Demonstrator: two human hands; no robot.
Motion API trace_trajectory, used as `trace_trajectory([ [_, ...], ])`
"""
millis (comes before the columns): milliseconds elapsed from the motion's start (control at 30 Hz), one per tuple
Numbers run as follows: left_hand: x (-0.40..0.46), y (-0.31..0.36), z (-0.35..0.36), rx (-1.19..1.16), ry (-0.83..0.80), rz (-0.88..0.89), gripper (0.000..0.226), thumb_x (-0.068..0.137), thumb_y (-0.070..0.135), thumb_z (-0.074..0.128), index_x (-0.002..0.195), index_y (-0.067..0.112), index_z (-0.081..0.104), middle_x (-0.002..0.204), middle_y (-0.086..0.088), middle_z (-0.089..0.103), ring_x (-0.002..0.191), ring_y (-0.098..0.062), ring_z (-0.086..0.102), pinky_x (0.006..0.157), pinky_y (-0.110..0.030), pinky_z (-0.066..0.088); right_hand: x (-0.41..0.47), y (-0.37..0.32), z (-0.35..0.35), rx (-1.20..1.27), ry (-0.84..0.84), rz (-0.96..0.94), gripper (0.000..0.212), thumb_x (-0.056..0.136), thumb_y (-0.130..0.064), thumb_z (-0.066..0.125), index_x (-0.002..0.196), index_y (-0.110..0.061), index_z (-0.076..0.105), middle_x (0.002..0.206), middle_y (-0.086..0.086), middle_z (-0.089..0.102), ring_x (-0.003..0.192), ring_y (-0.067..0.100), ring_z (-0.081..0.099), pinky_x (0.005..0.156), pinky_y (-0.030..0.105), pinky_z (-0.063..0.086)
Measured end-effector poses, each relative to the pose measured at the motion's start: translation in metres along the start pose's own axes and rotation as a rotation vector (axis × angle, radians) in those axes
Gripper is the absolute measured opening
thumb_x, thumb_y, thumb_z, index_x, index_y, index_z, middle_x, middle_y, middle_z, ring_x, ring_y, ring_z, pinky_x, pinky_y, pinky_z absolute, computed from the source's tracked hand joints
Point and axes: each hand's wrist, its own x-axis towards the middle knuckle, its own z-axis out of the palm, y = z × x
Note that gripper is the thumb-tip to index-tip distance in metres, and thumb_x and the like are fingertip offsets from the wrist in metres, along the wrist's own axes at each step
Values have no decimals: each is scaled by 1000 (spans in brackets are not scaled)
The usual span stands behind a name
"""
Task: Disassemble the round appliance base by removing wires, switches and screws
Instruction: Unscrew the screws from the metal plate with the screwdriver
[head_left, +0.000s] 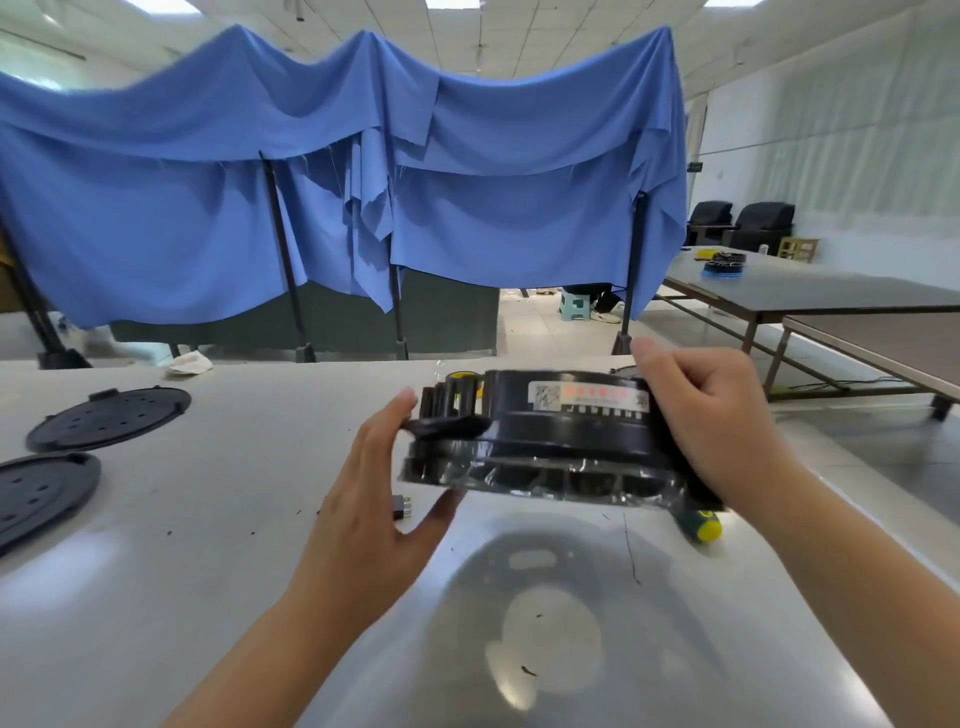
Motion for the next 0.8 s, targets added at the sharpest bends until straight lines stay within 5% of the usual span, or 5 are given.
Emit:
trace_trajectory([
  [100, 2, -1, -1, -197, 68, -205, 63, 81, 47, 60, 137, 43, 31, 125, 30, 51, 115, -5, 57, 72, -26, 58, 8, -7, -7, 155, 5, 160, 53, 93, -38, 53, 57, 1, 56, 52, 14, 57, 43, 23, 51, 45, 24, 43],
  [333, 18, -3, -9, -17, 174, -159, 25, 96, 22, 43, 110, 27, 63, 82, 36, 62, 72, 14, 57, 62, 0, 38, 13, -4, -10, 375, -20, 490, 33, 89, -33, 58, 81, -4, 71, 52, 1, 66, 39, 9, 59, 35, 14, 43],
  [400, 21, -3, -10, 48, 193, -171, 22, 97, 18, 45, 105, 24, 65, 69, 27, 62, 68, 10, 57, 59, -3, 38, 13, -2, -9, 429, -51, 559, 33, 87, -33, 59, 90, -2, 69, 57, 2, 66, 44, 10, 61, 41, 17, 47],
  [567, 34, -3, -13, 191, 189, -261, 34, 97, 27, 47, 64, 21, 45, 49, 9, 50, 50, -11, 51, 46, -23, 33, 12, -1, -9, 592, -209, 733, 57, 87, -54, 48, 49, -17, 70, 52, 4, 66, 44, 18, 61, 43, 19, 49],
  [800, 41, -18, -20, 285, 64, -455, 47, 97, 33, 45, 56, 11, 46, 52, -3, 52, 54, -21, 50, 48, -29, 28, 4, 9, -8, 469, -411, 620, 44, 85, -57, 46, 88, -25, 77, 87, 2, 74, 75, 17, 69, 75, 34, 51],
])
